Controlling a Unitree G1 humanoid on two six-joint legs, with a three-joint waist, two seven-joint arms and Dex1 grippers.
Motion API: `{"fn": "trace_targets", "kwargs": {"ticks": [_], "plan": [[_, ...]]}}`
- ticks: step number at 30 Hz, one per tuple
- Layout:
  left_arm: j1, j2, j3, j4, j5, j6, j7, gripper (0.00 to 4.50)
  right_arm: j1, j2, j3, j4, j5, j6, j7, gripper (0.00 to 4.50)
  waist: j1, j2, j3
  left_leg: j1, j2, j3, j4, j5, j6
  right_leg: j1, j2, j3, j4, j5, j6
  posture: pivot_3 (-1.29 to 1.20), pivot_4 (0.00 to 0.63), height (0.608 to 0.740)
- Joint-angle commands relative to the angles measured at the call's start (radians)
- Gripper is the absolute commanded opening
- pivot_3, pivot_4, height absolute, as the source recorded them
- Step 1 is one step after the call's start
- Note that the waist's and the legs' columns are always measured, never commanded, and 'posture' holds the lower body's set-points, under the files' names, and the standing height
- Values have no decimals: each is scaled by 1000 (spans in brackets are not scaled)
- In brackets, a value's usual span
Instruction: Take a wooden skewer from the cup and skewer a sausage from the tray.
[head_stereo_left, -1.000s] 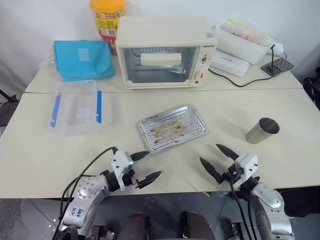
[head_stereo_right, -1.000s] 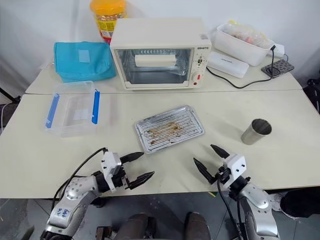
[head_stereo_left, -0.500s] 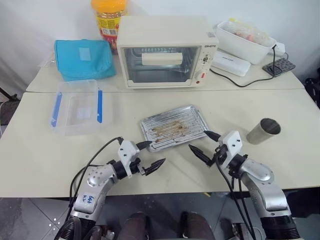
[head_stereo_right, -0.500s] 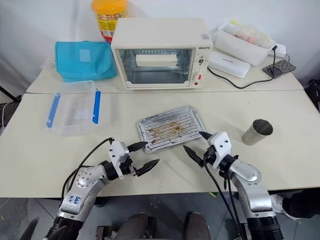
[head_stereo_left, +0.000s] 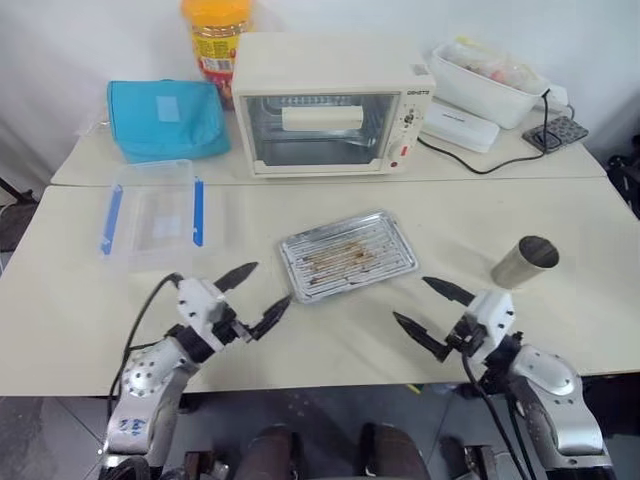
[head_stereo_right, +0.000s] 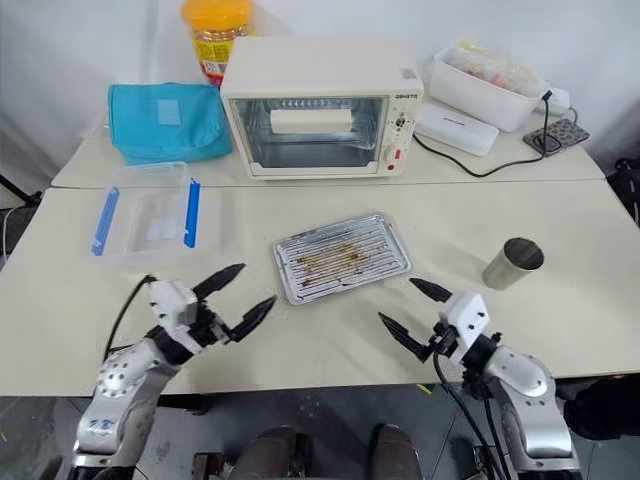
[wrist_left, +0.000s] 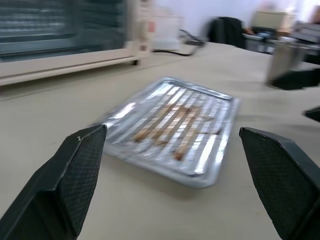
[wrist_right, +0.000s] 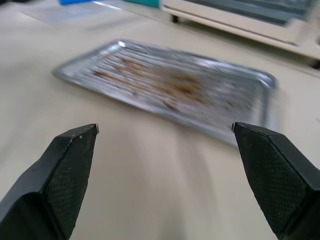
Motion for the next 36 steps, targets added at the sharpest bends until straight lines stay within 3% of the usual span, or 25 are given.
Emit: {"fn": "trace_targets", "kwargs": {"ticks": [1, 9, 21, 36], "plan": [[57, -9, 103, -11, -56, -6, 40, 4500, 28, 1, -31, -12, 20, -16, -15, 4467, -2, 0, 0, 0, 0, 0, 0, 0, 0, 0, 0, 0, 0, 0, 0, 0, 150, 740], [94, -43, 143, -33, -81, -2, 92, 4500, 59, 36, -30, -30, 14, -30, -64, 4467, 4, 0, 0, 0, -1, -1, 0, 0, 0, 1, -1, 1, -1, 0, 0, 0, 150, 740], [61, -63, 89, -28, -43, -12, 119, 4500, 51, 75, -10, 89, -15, -145, -62, 4467, 1, 0, 0, 0, -1, 0, 0, 0, 0, 1, 0, 1, 0, 0, 0, 0, 150, 740], [38, -120, 51, -16, 9, -44, 199, 4500, 30, 90, 3, 135, -24, -158, -94, 4467, 2, 0, 0, 0, -1, 0, 0, 0, 0, 1, 0, 1, 0, 0, 0, 0, 150, 740]]}}
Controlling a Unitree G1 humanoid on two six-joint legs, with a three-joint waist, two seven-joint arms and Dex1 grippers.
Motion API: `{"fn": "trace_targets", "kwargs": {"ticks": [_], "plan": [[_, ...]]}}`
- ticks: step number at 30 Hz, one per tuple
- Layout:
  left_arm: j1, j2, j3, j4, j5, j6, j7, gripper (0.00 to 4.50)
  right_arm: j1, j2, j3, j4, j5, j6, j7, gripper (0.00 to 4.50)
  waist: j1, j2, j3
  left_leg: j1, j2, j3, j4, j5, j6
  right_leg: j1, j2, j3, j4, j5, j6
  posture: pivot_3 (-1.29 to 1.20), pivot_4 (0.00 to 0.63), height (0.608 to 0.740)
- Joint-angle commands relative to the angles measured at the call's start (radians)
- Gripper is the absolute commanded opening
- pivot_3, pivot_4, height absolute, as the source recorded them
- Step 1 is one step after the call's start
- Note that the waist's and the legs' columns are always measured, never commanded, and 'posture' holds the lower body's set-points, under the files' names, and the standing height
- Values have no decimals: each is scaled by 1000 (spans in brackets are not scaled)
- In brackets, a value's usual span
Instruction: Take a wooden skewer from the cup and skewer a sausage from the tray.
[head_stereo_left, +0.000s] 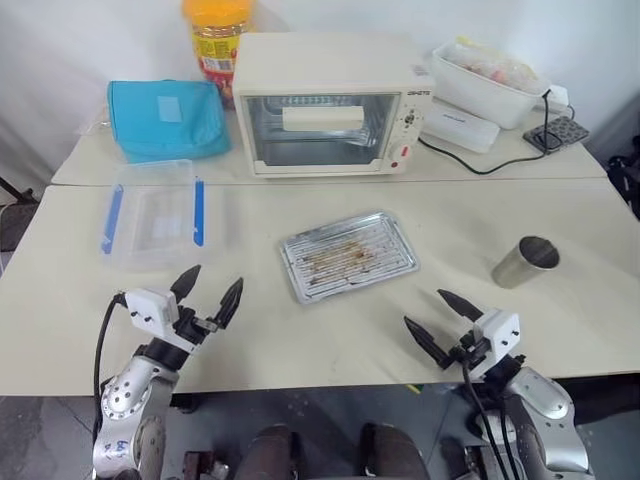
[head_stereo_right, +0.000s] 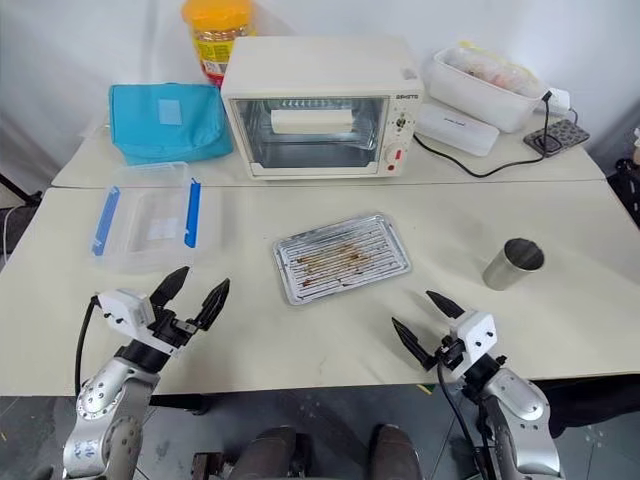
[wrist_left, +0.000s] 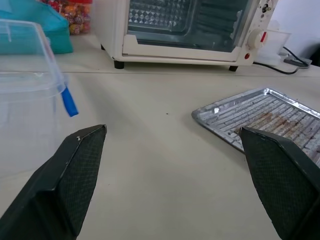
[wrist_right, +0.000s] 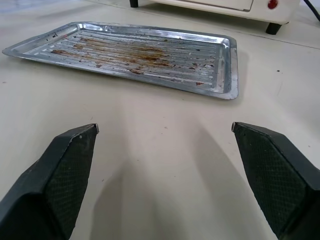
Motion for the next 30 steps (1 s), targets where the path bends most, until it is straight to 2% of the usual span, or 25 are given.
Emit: {"fn": "trace_targets", "kwargs": {"ticks": [1, 8, 18, 25, 30], "plan": [[14, -3, 3, -23, 20, -29, 11, 4500, -2, 7, -8, -9, -7, -7, -26, 4467, 0, 0, 0, 0, 0, 0, 0, 0, 0, 0, 0, 0, 0, 0, 0, 0, 150, 740], [27, -14, 13, -19, 11, -48, 21, 4500, -14, 62, -46, -29, 19, 2, -127, 4467, 0, 0, 0, 0, 0, 0, 0, 0, 0, 0, 0, 0, 0, 0, 0, 0, 150, 740], [36, -19, 50, 15, 0, -85, 17, 4500, -47, 54, -4, -51, 16, 30, -115, 4467, -5, 0, 0, 0, 0, 0, 0, 0, 0, 0, 0, 0, 0, 0, 0, 0, 150, 740], [-17, -40, 32, 34, 17, -92, 48, 4500, -79, 55, 25, -66, 15, 52, -112, 4467, -11, 0, 0, 0, 1, 1, 0, 0, 0, 0, 0, 0, 0, 0, 0, 0, 150, 740], [57, -37, 36, 15, 15, -96, 33, 4500, -67, 42, 7, -81, 11, 62, -125, 4467, -22, 0, 0, 0, 1, 0, -1, 0, 0, -1, 0, 0, 1, 0, 0, 0, 150, 740]]}}
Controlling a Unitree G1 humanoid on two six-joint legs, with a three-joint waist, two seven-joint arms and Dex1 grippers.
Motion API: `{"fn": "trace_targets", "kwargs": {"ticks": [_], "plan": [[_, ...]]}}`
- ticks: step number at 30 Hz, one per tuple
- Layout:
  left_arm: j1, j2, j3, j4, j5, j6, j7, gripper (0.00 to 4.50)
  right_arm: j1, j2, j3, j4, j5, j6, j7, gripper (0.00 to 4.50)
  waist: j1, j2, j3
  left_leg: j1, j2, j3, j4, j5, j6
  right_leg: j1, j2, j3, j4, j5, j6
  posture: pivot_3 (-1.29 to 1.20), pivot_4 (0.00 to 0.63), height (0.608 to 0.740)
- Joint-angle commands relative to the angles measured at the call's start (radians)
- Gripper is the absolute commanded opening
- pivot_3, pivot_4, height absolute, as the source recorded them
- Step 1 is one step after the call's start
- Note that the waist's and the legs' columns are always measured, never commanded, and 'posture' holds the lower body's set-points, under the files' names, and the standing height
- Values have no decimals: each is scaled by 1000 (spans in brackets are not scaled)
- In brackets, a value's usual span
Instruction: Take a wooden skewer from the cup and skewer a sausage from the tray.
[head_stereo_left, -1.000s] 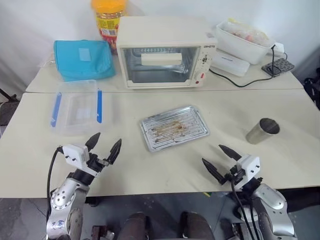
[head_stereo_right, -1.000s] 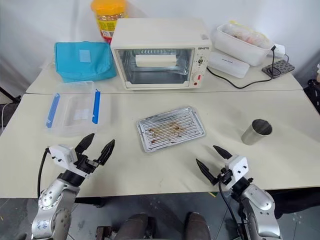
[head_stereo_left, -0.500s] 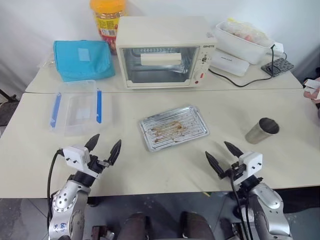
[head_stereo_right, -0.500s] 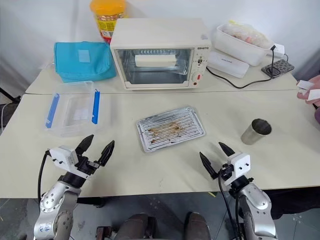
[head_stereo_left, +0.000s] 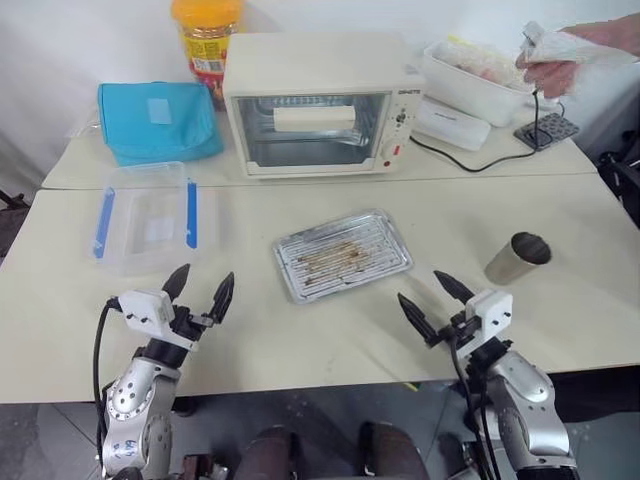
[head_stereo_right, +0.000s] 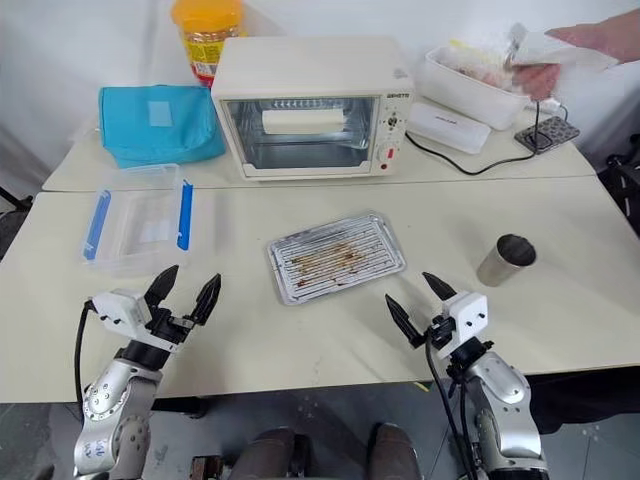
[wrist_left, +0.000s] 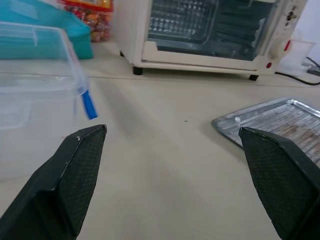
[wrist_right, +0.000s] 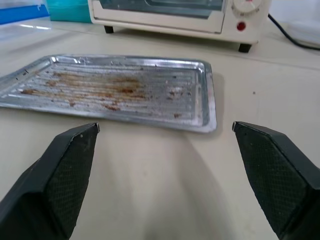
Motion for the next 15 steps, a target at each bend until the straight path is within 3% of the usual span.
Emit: {"fn": "trace_targets", "kwargs": {"ticks": [1, 15], "plan": [[50, 3, 15, -24, -1, -22, -8, 4500, 12, -9, -22, -39, 5, -1, -9, 4467, -2, 0, 0, 0, 0, 0, 0, 0, 0, 0, 0, 0, 0, 0, 0, 0, 150, 740], [37, 9, 43, -41, 5, -3, 48, 4500, 33, 12, 27, -51, -10, -5, -3, 4467, -3, 0, 0, 0, 0, 0, 0, 0, 0, 0, 0, 0, 0, 0, 0, 0, 150, 740]]}}
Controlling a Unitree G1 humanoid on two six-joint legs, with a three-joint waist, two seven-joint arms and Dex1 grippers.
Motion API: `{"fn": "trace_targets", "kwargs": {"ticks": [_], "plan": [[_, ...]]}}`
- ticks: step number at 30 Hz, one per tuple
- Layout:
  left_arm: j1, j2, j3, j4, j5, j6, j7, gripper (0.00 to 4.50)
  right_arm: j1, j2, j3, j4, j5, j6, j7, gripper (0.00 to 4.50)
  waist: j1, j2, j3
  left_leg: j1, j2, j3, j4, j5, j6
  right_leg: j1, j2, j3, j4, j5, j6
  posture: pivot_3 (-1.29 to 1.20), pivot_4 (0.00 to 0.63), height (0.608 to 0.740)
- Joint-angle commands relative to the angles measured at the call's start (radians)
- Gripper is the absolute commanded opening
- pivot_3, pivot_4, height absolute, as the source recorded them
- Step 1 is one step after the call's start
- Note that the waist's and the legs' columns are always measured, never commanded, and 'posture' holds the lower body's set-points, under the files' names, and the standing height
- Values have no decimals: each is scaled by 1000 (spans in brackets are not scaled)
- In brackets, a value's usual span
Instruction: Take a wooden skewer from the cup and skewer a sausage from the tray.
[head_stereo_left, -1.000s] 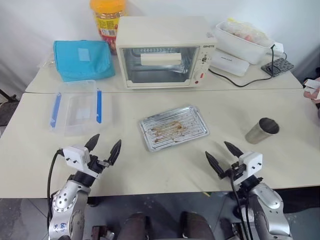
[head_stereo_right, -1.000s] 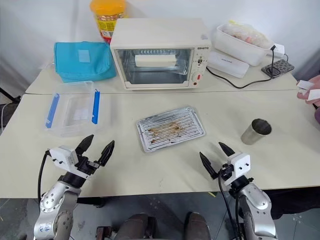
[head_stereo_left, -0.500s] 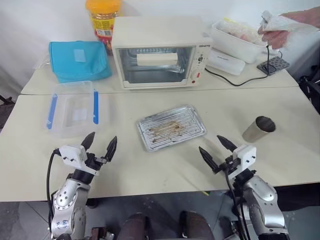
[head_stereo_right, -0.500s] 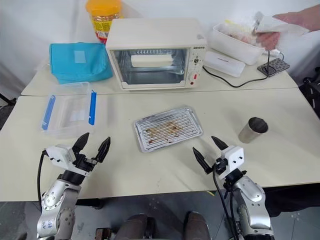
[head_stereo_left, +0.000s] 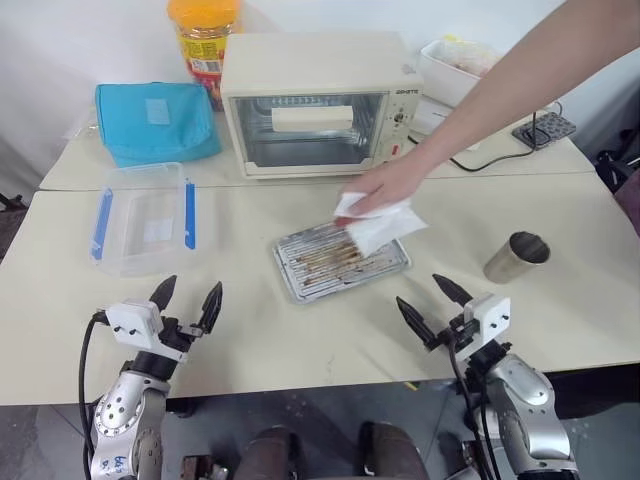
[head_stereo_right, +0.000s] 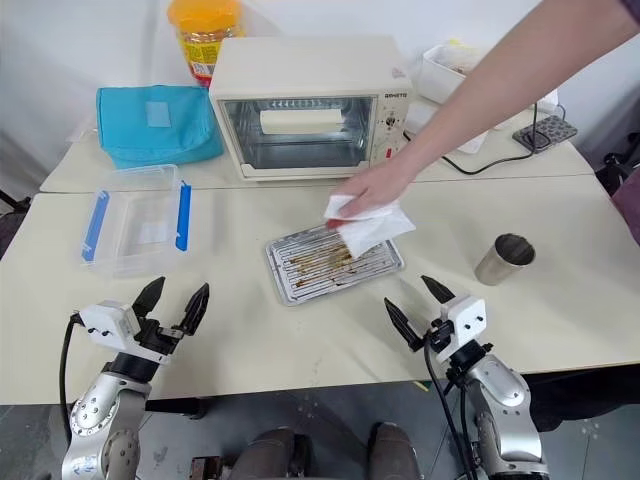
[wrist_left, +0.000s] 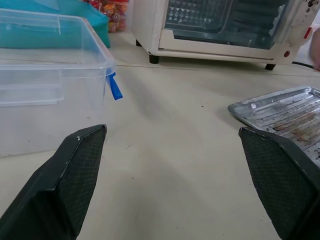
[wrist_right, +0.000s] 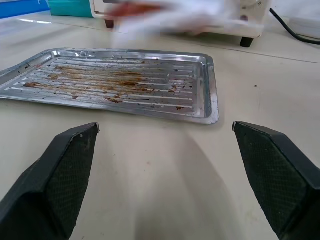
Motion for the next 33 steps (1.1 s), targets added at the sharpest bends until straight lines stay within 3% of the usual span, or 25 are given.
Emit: {"fn": "trace_targets", "kwargs": {"ticks": [1, 33], "plan": [[4, 7, 5, -41, 4, -2, 5, 4500, 12, 9, 15, -52, -5, -8, -1, 4467, 0, 0, 0, 0, 0, 0, 0, 0, 0, 0, 0, 0, 0, 0, 0, 0, 150, 740], [-2, 13, -10, -20, 30, -26, -11, 4500, -9, -13, 30, -46, -26, -13, 35, 4467, 0, 0, 0, 0, 0, 0, 0, 0, 0, 0, 0, 0, 0, 0, 0, 0, 150, 740]]}}
